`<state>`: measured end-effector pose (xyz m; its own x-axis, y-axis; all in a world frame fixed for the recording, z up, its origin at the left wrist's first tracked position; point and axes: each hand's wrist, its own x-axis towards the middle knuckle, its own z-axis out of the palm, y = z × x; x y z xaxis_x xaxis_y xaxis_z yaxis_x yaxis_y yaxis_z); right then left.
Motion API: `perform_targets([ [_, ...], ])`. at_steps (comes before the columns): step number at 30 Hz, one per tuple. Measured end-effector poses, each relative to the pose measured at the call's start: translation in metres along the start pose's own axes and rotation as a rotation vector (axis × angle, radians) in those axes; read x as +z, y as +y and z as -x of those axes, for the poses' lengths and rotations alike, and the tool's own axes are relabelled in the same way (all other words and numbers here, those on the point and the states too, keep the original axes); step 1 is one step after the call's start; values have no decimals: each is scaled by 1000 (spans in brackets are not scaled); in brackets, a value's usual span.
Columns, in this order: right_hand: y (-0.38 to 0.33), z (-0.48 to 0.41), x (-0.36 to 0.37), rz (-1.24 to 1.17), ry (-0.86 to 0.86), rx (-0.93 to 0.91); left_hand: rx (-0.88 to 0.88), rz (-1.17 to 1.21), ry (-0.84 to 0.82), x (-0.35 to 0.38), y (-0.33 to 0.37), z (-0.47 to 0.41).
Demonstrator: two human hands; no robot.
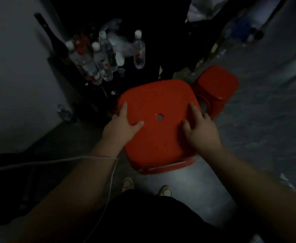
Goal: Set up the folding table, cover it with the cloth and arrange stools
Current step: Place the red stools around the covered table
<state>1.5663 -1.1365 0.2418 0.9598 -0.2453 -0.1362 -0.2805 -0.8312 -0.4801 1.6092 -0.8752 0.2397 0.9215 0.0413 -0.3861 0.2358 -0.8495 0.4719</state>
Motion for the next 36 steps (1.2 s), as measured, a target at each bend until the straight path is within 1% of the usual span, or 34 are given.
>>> perform_targets([
  [3, 14, 29, -39, -89, 63, 29, 105, -29, 20, -20, 32, 19],
  [7, 39, 55, -75, -210, 143, 30, 234, -79, 70, -24, 80, 30],
  [15, 99, 61, -109, -301, 228, 202, 400, -289, 28, 11, 179, 15],
  [20, 125, 62, -119, -337, 327, 354, 537, -329, -88, 38, 237, -16],
  [26, 140, 35, -125, -342, 441, 543, 725, -432, -199, 67, 307, -69],
  [31, 132, 12, -120, -345, 585, 745, 921, -493, -341, 90, 356, -118],
  [36, 109, 11, -112, -356, 726, 961, 1140, -550, -446, 106, 397, -133],
])
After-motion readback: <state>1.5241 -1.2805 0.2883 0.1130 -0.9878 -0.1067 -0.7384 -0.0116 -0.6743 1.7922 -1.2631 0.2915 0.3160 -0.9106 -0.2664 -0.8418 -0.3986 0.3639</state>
